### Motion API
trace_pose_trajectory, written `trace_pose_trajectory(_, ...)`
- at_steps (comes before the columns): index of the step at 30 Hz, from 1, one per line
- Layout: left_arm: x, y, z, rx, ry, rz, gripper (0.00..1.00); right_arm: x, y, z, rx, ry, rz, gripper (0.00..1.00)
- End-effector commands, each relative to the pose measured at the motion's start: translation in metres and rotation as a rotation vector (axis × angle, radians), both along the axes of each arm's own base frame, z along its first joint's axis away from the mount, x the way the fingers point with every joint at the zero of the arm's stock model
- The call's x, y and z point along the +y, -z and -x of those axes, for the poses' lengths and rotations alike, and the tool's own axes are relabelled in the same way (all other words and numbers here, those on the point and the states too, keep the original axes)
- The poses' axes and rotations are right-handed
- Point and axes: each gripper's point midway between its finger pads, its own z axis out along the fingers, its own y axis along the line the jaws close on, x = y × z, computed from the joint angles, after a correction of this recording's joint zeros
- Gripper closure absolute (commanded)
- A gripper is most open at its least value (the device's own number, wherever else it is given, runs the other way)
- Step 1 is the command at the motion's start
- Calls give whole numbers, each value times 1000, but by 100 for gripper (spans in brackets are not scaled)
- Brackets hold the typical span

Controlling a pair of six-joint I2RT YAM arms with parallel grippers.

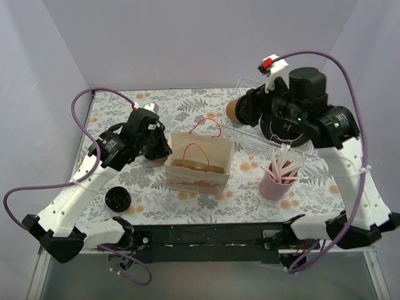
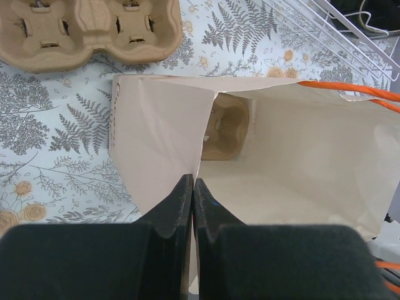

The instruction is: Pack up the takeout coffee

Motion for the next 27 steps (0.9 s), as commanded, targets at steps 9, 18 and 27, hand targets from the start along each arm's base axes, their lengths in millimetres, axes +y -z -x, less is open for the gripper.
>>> trace_pose_trajectory(9,-8,-20,-4,-28,-8,70,100,26,-89,101,-338,-452,-302,57)
trace_pose_trajectory(18,-10,-31,-3,-114,3,144,100,30,-70,118,-268,-538,-278,58)
trace_pose_trajectory(27,-21,-46,-9,-266,67,239,100,47,-33,131,-148,-619,-172,59)
